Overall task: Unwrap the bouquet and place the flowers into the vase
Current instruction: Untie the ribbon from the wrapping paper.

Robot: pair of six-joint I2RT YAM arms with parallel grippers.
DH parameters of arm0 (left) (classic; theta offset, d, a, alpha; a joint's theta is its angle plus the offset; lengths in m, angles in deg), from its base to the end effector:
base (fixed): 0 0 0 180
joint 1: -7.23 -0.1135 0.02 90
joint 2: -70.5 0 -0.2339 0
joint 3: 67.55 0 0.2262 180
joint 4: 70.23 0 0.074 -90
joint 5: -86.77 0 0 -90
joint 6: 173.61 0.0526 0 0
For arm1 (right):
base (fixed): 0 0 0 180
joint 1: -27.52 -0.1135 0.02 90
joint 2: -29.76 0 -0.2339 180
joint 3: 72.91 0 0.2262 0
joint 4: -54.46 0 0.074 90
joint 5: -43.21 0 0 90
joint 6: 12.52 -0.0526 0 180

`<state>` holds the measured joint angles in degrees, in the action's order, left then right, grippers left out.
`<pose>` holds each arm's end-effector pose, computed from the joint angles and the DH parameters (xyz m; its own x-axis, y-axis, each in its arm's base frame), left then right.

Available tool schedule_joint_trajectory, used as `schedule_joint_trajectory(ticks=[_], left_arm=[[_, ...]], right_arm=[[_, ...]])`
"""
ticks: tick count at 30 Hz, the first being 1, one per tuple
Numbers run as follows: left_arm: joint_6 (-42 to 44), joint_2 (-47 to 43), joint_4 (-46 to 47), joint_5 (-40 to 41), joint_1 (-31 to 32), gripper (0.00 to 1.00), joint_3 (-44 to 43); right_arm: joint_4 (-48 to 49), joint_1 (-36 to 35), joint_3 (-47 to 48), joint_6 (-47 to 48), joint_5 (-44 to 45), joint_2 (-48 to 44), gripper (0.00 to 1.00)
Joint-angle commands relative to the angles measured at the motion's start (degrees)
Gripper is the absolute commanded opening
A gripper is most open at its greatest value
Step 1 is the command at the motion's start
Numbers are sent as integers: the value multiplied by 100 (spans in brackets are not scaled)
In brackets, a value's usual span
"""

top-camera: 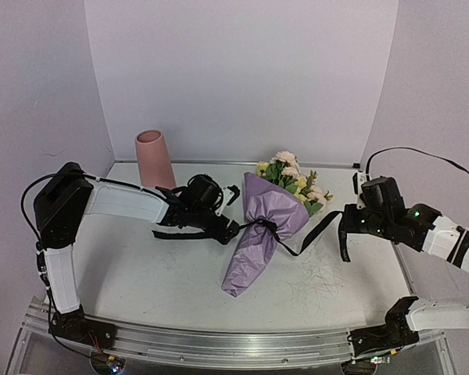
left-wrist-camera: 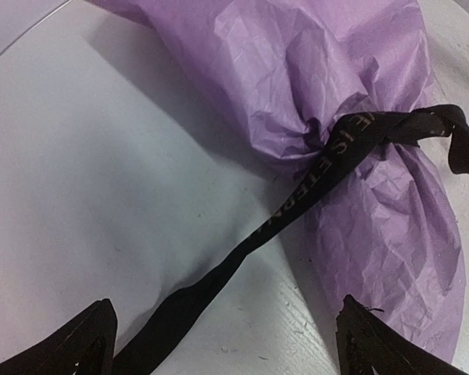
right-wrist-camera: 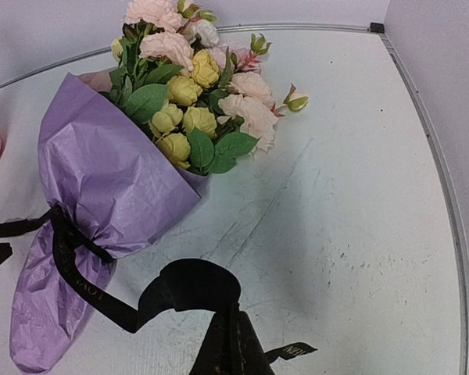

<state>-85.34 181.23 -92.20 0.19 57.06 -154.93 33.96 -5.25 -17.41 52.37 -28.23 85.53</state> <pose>0.2600 -0.3032 0.1527 -0.4807 0.5227 -0.7041 0.7215 0.6921 0.0212 0.2028 0.1107 0.2619 -0.3816 0.2328 -0.8945 -0.1115 0.9491 0.2946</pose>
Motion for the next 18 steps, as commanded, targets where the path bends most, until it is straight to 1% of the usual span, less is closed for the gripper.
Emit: schedule_joint_trajectory(ticks=[1,4,9,12,15,18], left_arm=[[477,563,-776,64,-35,98,-1001],[602,929,-1149,312,-41,96,-1333],[730,1099,-1196,369,-48,96,-1441],[630,1169,-1239,538,-78,95,-1495],[666,1268,-1257,347,-103,94,-1530],[670,1482,-1258,445,-107,90,-1657]], right_arm=[[-73,16,282,255,90,-62,0],[-77,17,377,237,33,-22,0],[-77,17,477,251,52,68,0],[-70,17,480,248,43,167,0],[-33,17,445,193,13,282,0],[53,17,395,177,-49,397,0]])
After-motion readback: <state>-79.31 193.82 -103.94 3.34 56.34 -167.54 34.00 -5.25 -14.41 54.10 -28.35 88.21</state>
